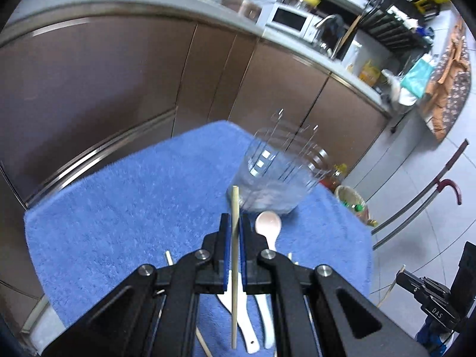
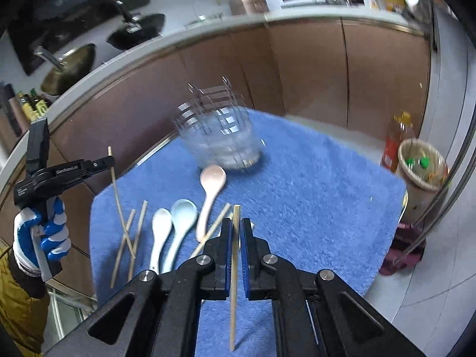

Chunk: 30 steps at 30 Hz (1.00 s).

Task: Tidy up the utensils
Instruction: 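Close the right gripper on its chopstick while the left gripper closes on another, lift, then carry both chopsticks over the glass holder and open both grippers to drop them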

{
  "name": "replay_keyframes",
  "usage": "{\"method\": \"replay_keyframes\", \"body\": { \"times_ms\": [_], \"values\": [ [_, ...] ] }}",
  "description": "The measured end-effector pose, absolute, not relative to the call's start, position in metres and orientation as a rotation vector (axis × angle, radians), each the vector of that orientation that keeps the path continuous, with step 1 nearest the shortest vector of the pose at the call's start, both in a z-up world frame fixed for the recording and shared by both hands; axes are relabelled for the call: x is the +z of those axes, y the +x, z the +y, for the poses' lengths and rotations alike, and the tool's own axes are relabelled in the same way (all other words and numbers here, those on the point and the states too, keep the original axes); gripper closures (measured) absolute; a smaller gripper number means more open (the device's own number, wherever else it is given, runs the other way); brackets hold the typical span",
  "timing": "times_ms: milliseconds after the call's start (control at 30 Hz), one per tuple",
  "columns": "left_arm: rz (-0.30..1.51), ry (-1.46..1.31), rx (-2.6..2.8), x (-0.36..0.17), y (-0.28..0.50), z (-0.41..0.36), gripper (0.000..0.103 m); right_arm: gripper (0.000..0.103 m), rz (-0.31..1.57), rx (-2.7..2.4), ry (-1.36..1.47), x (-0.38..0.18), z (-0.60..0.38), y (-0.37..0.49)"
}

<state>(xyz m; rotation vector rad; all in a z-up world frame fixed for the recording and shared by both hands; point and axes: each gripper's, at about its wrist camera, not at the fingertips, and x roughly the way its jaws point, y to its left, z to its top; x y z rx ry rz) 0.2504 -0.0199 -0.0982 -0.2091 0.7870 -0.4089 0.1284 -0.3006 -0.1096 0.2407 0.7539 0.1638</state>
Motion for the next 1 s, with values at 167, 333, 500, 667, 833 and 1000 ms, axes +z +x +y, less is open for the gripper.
{"method": "replay_keyframes", "body": {
  "times_ms": [167, 333, 500, 667, 833, 1000],
  "values": [
    [0.707, -0.220, -0.430, -0.054, 0.250, -0.028, 0.098, 0.098, 0.646, 0.184, 0.218, -0.070, -0.293, 0.133],
    [0.613, -0.250, -0.443, -0.004, 0.267, -0.039, 0.099, 0.098, 0.520, 0.201, 0.213, -0.021, -0.291, 0.163],
    [0.510, -0.274, -0.437, 0.034, 0.300, -0.054, 0.099, 0.098, 0.414, 0.211, 0.214, 0.016, -0.285, 0.211],
    [0.476, -0.290, -0.435, 0.042, 0.342, -0.076, 0.099, 0.098, 0.350, 0.203, 0.200, 0.033, -0.283, 0.252],
    [0.475, -0.264, -0.404, 0.024, 0.379, -0.104, 0.098, 0.098, 0.338, 0.183, 0.196, 0.025, -0.285, 0.286],
    [0.449, -0.227, -0.363, -0.002, 0.400, -0.122, 0.099, 0.098, 0.351, 0.165, 0.179, 0.001, -0.285, 0.313]
  ]
}}
